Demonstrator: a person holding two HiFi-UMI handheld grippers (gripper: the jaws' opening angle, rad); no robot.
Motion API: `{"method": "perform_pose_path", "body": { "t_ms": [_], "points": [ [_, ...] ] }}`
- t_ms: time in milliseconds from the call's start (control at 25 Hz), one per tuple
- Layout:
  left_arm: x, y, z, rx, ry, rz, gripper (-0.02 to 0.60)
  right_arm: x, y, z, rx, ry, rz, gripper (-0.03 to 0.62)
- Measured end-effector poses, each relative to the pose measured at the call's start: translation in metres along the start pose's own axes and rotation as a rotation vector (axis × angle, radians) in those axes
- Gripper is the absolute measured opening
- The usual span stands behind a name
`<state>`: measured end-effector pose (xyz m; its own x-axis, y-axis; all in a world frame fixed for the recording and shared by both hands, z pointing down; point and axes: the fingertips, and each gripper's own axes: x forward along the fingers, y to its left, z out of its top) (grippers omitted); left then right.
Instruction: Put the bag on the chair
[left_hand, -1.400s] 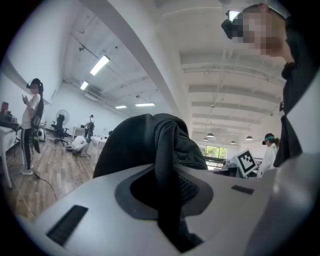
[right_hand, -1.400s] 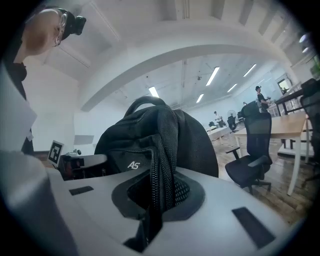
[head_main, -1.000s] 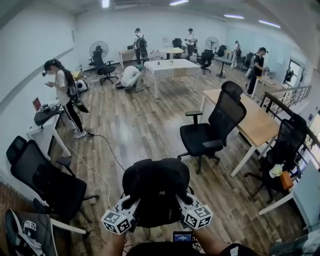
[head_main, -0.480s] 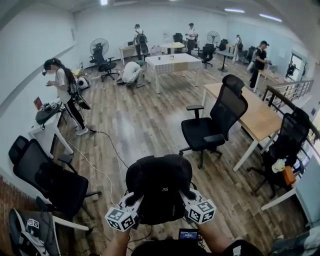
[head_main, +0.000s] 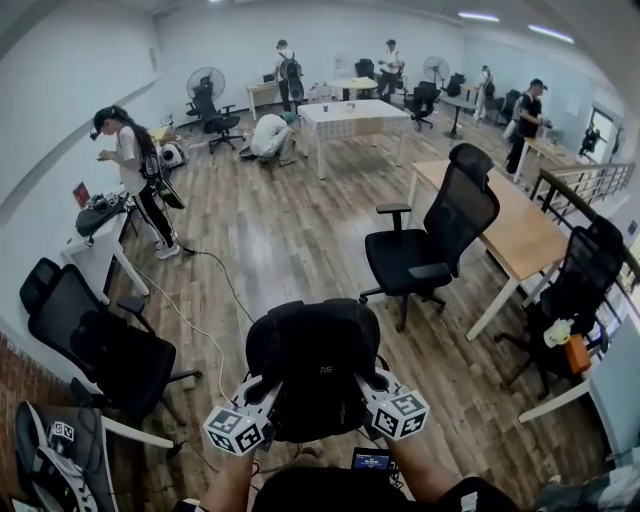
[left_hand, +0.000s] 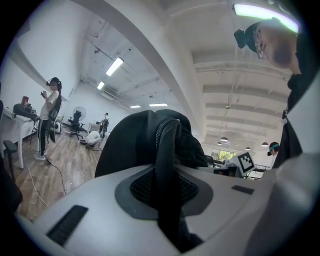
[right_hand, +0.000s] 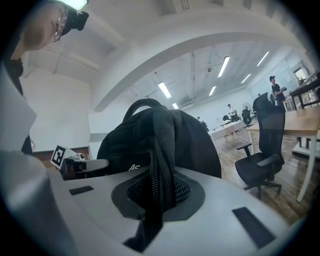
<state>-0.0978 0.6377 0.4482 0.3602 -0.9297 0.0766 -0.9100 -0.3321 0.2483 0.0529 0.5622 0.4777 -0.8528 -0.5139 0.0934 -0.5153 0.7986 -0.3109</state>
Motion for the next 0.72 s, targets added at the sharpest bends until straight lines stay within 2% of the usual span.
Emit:
{"method": "perform_pose_path", "body": {
  "t_ms": [360, 720],
  "points": [
    [0.018, 0.006, 0.009, 0.003, -0.006, -0.015, 0.051, 0.01, -0.014, 0.008, 0.032, -0.001, -0.004, 0.025],
    [0.077, 0.05, 0.017, -0.018, -0.015, -0.032, 0.051, 0.061, -0.062, 0.024, 0.025, 0.0, -0.024, 0.025]
  ]
}}
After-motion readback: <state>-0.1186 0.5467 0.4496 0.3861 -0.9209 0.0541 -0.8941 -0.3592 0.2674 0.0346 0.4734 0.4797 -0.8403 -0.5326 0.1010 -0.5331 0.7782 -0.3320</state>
